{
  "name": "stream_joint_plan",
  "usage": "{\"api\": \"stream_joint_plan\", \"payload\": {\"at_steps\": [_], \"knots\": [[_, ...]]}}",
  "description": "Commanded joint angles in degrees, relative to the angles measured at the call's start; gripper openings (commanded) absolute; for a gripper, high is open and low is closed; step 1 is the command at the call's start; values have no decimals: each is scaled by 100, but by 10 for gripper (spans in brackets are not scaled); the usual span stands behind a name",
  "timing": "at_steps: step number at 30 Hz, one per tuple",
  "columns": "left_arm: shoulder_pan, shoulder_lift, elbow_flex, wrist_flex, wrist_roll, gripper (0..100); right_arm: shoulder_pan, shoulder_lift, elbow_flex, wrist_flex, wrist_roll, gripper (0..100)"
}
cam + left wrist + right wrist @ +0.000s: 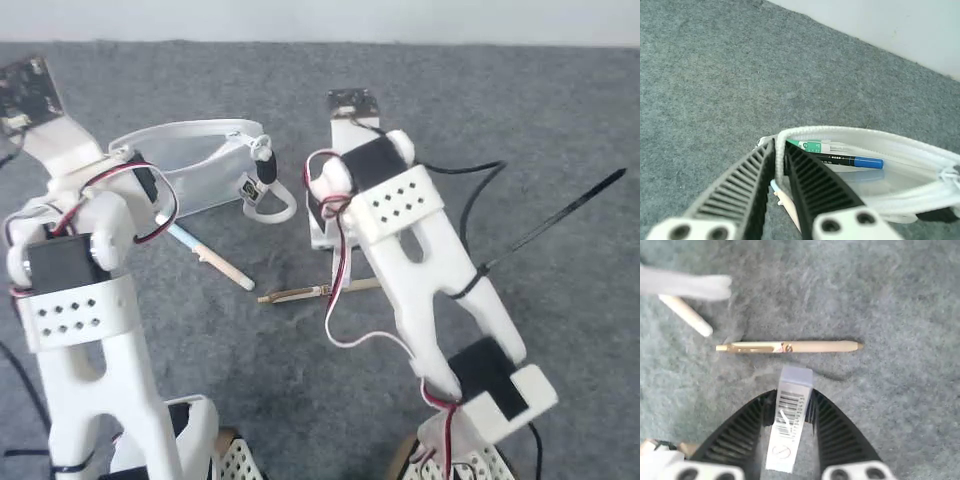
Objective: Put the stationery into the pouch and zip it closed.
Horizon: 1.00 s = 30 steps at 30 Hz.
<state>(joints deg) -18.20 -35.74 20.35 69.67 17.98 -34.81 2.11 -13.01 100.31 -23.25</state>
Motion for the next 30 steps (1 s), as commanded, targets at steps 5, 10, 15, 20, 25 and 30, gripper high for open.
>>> {"api": "stream_joint_plan", "payload": {"at_steps": [5, 10, 15, 20, 25, 30], "knots": [[9, 44, 40, -132, 62, 10, -470, -1059, 677, -13, 114, 6], [9, 44, 40, -132, 62, 10, -497, -1771, 1565, -927, 114, 6], [9, 44, 40, -132, 62, 10, -488, -2580, 2549, -1930, 97, 6], [9, 44, 40, -132, 62, 10, -488, -3371, 3411, -2870, 88, 6], [9, 44, 40, -132, 62, 10, -488, -4101, 4264, -3846, 88, 6], [18, 44, 40, -141, 62, 10, -488, -4769, 5090, -5095, 88, 6]]}}
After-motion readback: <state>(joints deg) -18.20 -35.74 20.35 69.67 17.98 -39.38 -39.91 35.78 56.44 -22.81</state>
